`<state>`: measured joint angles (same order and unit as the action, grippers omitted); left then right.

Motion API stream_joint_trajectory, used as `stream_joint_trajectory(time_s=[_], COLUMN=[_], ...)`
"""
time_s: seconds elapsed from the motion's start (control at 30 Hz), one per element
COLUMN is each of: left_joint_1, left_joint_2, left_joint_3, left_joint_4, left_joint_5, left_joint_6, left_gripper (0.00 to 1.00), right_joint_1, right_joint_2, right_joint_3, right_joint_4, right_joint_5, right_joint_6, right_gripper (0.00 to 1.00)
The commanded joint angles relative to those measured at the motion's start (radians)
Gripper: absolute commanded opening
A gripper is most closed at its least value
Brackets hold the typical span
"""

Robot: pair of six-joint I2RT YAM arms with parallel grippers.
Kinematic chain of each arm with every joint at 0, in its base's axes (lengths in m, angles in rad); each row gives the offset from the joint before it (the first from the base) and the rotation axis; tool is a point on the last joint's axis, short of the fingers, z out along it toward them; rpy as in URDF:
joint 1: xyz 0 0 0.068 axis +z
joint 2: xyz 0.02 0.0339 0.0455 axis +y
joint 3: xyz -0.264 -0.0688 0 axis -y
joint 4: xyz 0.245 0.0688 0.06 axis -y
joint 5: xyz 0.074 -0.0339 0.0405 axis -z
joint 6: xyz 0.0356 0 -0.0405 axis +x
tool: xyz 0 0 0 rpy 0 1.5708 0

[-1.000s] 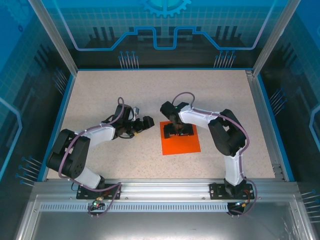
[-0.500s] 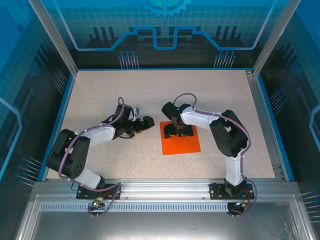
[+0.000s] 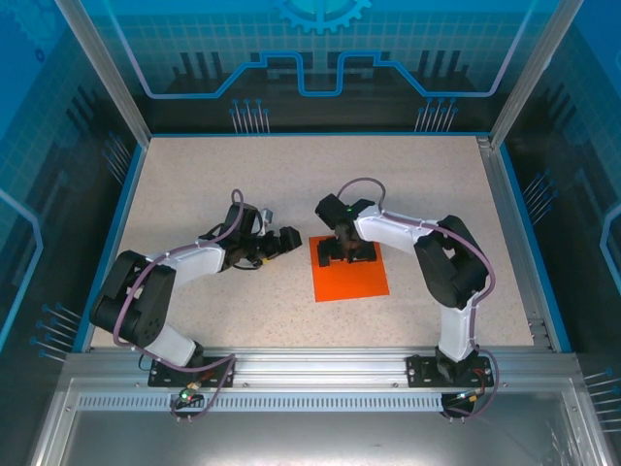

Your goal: Fold a paper plane with a square sheet of paper (pick it up from the middle)

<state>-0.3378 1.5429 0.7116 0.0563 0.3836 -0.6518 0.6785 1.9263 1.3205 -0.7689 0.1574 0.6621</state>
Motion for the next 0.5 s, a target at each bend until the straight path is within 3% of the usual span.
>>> stream_joint_trajectory(time_s=[0.0, 0.47], left_joint_1=[-0.009, -0.01], left_joint_2=[-0.021, -0.021], left_joint_3=[0.03, 0.035], left_joint_4=[-0.029, -0.038], left_joint_5=[0.009, 0.009], left_joint_6=[0.02, 0.023], left_gripper=[0.99, 0.99], right_joint_1=[-0.012, 0.001], right_joint_2=[0.025, 0.119], right_joint_3=[-0.03, -0.087], right_joint_4=[-0.024, 0.018], right_joint_5=[0.004, -0.033], right_joint_6=[0.001, 0.004], right_gripper=[0.99, 0.97])
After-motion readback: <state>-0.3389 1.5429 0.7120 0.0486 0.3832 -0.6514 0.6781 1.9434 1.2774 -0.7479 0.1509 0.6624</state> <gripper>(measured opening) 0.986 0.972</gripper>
